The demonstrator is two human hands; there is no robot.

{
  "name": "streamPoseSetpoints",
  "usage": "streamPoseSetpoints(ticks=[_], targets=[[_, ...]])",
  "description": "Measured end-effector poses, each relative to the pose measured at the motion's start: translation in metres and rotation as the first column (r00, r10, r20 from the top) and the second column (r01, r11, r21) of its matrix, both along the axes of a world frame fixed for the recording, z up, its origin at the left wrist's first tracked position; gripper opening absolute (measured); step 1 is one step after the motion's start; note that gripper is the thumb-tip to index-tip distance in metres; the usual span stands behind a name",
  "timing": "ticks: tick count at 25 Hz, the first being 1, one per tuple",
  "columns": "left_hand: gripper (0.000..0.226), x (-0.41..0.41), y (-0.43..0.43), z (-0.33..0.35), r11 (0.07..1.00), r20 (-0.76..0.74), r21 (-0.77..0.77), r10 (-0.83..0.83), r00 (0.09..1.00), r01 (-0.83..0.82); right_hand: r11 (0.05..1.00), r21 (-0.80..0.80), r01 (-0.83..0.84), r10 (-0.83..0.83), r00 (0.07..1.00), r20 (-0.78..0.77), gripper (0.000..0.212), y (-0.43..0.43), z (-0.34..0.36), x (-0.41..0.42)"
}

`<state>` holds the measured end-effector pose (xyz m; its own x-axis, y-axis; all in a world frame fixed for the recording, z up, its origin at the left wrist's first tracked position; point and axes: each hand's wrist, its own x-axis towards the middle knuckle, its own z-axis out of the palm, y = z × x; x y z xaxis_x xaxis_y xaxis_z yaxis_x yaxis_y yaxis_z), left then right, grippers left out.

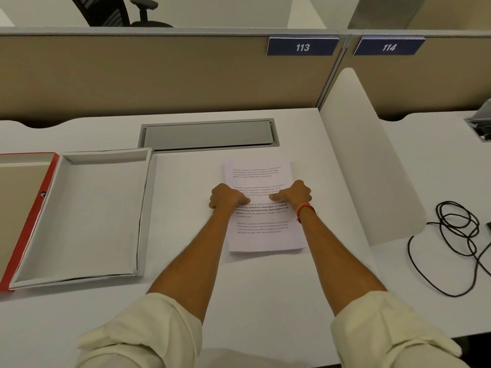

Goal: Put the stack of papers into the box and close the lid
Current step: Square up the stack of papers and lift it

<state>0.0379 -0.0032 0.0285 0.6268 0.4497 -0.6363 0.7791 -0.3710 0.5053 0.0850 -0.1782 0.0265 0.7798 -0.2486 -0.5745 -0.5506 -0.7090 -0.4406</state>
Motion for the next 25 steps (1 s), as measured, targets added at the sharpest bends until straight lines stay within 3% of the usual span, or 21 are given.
streamPoseSetpoints(ticks=[5, 9, 13, 16, 19, 25], targets=[[0.066, 0.001, -0.003, -0.003, 0.994, 0.003, -0.107, 0.036, 0.999, -0.035, 0.999, 0.045, -0.016, 0.015, 1.0, 0.018, 0.065, 0.002, -0.001, 0.002], [0.076, -0.002, -0.008, -0.005, 1.0, -0.067, 0.019, 0.014, 0.998, -0.013, 0.994, 0.111, 0.006, -0.009, 1.0, 0.027, 0.064, -0.002, -0.003, 0.001], [0.08, -0.003, -0.019, -0.011, 0.998, 0.028, 0.048, 0.042, 0.999, -0.043, 0.995, 0.1, 0.026, -0.032, 0.998, 0.059, 0.08, -0.001, -0.003, 0.002], [0.076, 0.001, -0.018, -0.014, 0.99, 0.094, -0.058, 0.134, 0.987, -0.128, 0.996, 0.089, 0.015, -0.02, 0.998, 0.056, 0.073, 0.0, -0.004, 0.003], [0.061, 0.001, -0.012, -0.018, 0.973, 0.12, -0.168, 0.178, 0.977, -0.157, 0.983, 0.167, 0.07, -0.084, 0.993, 0.08, 0.058, 0.0, -0.006, -0.001], [0.053, -0.01, -0.007, -0.019, 0.931, 0.19, -0.307, 0.263, 0.946, -0.197, 0.932, 0.323, 0.167, -0.21, 0.972, 0.105, 0.052, -0.001, 0.001, -0.008]])
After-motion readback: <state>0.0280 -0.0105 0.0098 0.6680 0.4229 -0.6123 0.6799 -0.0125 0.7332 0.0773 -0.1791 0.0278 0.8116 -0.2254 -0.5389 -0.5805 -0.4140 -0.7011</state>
